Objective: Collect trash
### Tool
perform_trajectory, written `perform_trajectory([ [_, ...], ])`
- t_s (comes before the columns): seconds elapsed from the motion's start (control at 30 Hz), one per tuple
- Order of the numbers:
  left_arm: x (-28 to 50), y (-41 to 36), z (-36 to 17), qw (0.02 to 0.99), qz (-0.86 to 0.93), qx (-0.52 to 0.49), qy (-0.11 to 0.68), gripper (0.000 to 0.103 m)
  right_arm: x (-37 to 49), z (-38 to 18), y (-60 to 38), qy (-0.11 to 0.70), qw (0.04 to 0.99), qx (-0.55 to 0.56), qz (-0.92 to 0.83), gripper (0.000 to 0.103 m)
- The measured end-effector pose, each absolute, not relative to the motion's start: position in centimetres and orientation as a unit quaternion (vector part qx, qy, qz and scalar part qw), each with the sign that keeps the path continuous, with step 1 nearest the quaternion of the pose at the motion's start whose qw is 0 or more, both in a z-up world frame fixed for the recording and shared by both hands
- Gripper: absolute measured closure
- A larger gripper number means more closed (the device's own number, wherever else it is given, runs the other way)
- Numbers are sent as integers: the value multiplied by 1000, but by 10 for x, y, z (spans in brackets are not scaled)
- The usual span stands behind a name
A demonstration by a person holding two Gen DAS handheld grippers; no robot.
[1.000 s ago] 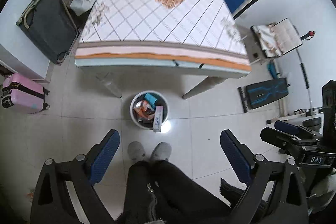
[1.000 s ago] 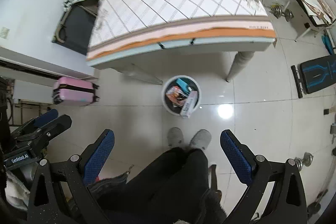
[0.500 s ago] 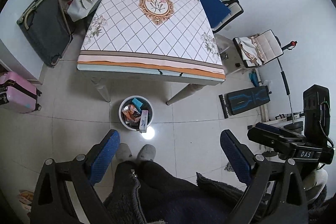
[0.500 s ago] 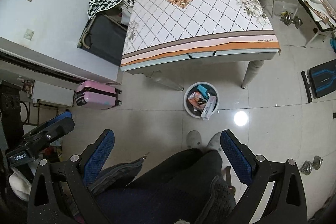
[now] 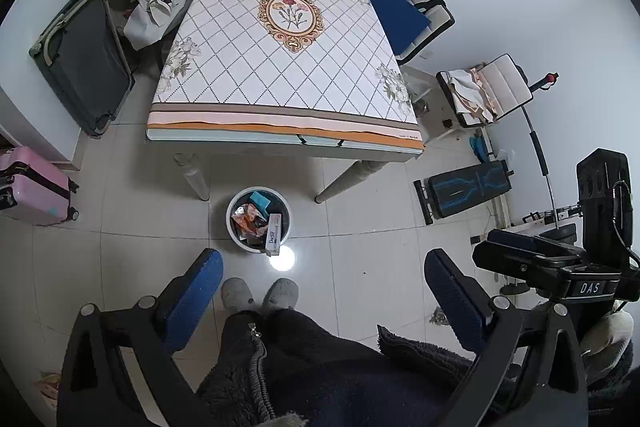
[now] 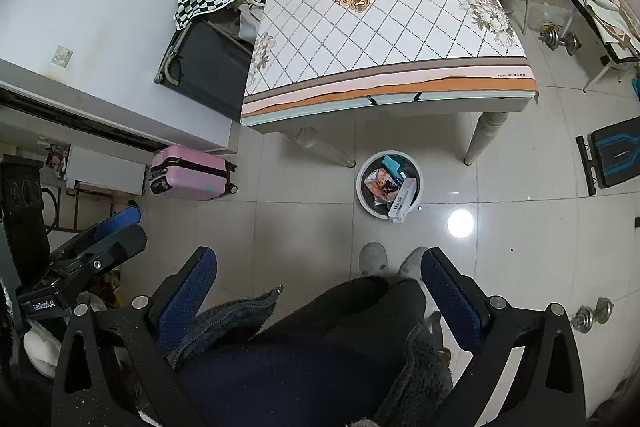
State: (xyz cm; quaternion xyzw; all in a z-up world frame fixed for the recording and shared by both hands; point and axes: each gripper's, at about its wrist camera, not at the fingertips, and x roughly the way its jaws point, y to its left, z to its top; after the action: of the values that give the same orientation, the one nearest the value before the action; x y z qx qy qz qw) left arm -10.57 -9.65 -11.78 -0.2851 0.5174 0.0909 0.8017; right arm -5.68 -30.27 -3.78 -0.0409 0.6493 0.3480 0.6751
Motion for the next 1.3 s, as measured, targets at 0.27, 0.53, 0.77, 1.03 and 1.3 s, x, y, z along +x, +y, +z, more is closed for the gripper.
perform_trajectory([
  [0.27, -104, -99, -117, 803, 86, -279, 519, 0, -55, -34, -300, 648, 678, -46, 345, 0],
  [0.53, -101, -101, -117, 803, 79, -273, 524, 0, -54, -34, -297, 650, 677, -47, 343, 0],
  [0.77, -97, -102, -118, 801, 74, -275, 527, 0, -54, -36, -298, 653, 678, -46, 336, 0],
  [1.03, -96, -105, -118, 801, 74, -272, 529, 0, -55, -36, -298, 653, 681, -57, 327, 0],
  [1.3, -94, -105, -118, 800, 71, -270, 530, 0, -55, -35, -299, 651, 684, -61, 323, 0],
])
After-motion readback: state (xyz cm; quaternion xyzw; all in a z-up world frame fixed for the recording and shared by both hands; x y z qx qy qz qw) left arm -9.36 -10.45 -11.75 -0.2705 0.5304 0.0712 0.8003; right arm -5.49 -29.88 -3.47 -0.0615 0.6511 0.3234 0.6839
